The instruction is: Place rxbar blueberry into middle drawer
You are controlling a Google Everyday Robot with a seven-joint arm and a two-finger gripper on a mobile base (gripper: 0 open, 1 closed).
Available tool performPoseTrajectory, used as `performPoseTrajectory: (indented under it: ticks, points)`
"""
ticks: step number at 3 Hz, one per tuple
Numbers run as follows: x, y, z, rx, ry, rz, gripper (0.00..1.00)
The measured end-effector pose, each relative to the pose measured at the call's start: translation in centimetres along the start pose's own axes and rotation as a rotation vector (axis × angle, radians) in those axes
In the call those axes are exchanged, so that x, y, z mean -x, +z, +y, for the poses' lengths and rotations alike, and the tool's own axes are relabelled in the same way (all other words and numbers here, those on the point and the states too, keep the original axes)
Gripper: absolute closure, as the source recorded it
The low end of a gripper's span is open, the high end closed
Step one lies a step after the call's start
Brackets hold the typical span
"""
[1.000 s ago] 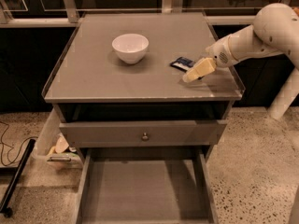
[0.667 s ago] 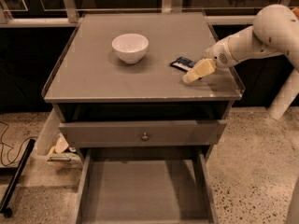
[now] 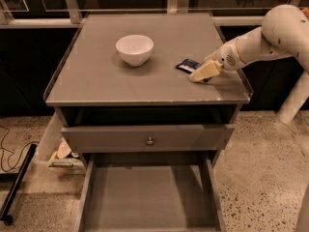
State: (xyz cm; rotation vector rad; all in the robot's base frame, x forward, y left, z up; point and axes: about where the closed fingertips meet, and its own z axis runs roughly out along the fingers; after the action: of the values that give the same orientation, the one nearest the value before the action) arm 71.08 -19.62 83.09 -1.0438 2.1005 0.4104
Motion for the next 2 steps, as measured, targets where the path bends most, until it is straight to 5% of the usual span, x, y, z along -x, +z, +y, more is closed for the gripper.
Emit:
performPoseTrajectory:
  ticks: [2]
  points:
    - [0.00, 0.01, 0.00, 0.000, 0.000, 0.000, 0.89]
